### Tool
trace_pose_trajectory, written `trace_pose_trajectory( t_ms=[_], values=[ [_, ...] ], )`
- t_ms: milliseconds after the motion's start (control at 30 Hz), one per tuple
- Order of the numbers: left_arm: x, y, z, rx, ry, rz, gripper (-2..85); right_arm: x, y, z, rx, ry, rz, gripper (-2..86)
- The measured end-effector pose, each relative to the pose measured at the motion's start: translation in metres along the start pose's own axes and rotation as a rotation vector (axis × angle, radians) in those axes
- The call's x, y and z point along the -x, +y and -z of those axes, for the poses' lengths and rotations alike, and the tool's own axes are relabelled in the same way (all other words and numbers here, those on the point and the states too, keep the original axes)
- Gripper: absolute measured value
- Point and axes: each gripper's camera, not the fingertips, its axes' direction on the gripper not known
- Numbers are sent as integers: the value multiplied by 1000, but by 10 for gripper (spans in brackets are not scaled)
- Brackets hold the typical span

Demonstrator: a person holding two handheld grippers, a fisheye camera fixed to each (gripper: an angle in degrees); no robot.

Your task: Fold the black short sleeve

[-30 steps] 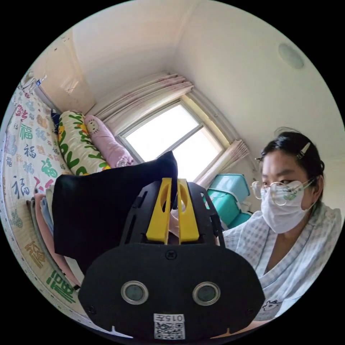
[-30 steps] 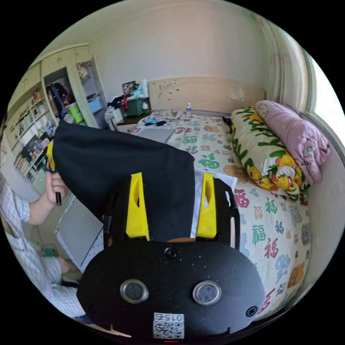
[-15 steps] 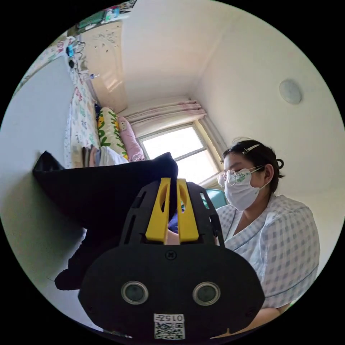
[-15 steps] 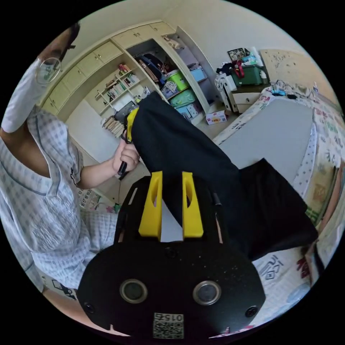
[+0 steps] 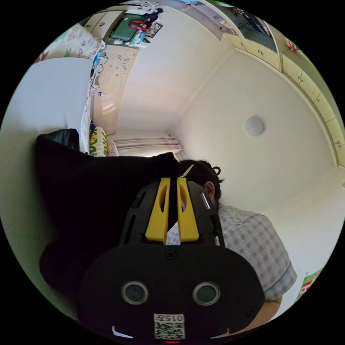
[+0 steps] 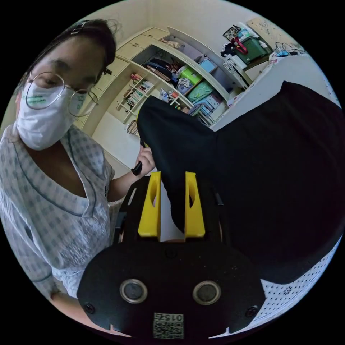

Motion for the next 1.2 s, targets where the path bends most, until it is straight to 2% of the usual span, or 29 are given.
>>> trace_pose_trajectory(
  t_ms=[67,167,400,500,600,667,733,867,967,1067,1200],
  values=[
    [16,0,15,13,83,-36,7,-2,-3,10,-23,-118,-5,113],
    [29,15,37,8,177,-45,8,11,-9,14,-14,-93,-13,107],
    [17,44,86,-7,78,-225,8,40,-19,23,-31,-96,-32,86],
    [16,57,83,36,-16,-250,8,72,-21,25,-100,-16,-92,77],
    [5,62,71,143,-219,-351,8,136,-35,34,-201,116,-110,37],
    [-2,66,61,207,-436,-459,8,183,-83,47,-185,221,-165,13],
    [-1,71,59,230,-529,-493,8,226,-129,55,-164,331,-194,6],
    [9,80,69,211,-578,-503,10,353,-238,57,-67,604,-190,-3],
    [16,85,73,223,-591,-497,11,442,-278,46,-117,693,-105,-4],
    [24,89,73,233,-603,-515,11,493,-299,17,-144,824,-38,-5],
    [40,88,79,244,-554,-481,11,495,-325,-15,-136,895,-13,-5]
  ],
)
